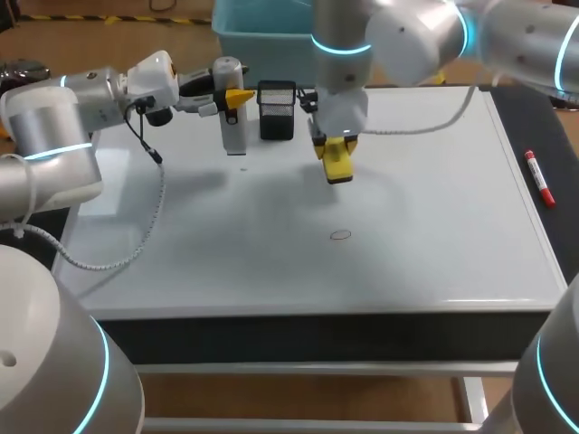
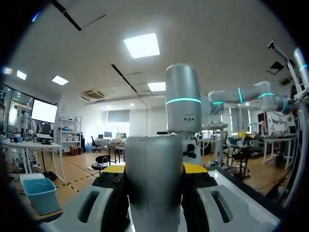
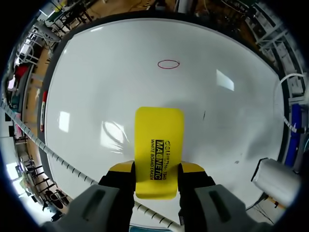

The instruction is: Pick up the inspection probe, press it on each red-marked spot on the whiteboard one by one, put down the probe, pick up the eraser, and wipe off all the red marks.

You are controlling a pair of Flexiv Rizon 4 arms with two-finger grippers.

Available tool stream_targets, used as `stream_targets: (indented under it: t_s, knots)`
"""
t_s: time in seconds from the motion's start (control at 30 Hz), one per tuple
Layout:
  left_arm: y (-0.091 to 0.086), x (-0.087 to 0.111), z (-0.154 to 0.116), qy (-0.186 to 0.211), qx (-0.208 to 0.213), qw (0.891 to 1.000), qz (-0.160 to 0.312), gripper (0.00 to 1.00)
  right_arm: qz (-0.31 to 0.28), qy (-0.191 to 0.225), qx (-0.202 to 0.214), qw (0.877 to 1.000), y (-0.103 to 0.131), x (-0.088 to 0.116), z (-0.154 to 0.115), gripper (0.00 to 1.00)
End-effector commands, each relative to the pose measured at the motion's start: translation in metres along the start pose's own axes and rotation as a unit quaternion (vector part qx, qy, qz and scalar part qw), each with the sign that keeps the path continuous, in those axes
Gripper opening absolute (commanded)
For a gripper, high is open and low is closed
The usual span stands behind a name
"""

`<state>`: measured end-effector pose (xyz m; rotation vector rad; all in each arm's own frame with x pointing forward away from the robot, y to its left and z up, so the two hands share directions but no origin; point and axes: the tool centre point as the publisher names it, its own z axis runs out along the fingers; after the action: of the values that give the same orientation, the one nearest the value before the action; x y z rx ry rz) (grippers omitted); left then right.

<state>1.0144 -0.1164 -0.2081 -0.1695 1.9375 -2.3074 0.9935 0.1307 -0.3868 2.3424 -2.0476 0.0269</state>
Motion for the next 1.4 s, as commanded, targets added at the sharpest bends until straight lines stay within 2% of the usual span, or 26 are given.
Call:
stream_targets:
  t_s: [0.03, 0.93, 1.1, 1.4]
  knots:
    - [0.000, 0.000, 0.001, 0.000, 0.001, 1.000, 0.001, 0.00, 0.000, -0.008, -0.001, 1.000, -0.003, 0.005, 0.005, 0.00]
    - [0.000, 0.000, 0.001, 0.000, 0.001, 1.000, 0.001, 0.00, 0.022, -0.012, -0.018, 1.000, -0.006, 0.019, 0.037, 0.00]
    - [0.000, 0.000, 0.001, 0.000, 0.001, 1.000, 0.001, 0.00, 0.033, -0.008, -0.023, 0.999, -0.005, 0.031, 0.041, 0.00]
    - [0.000, 0.000, 0.001, 0.000, 0.001, 1.000, 0.001, 0.00, 0.068, -0.002, -0.034, 0.997, -0.001, 0.067, 0.050, 0.00]
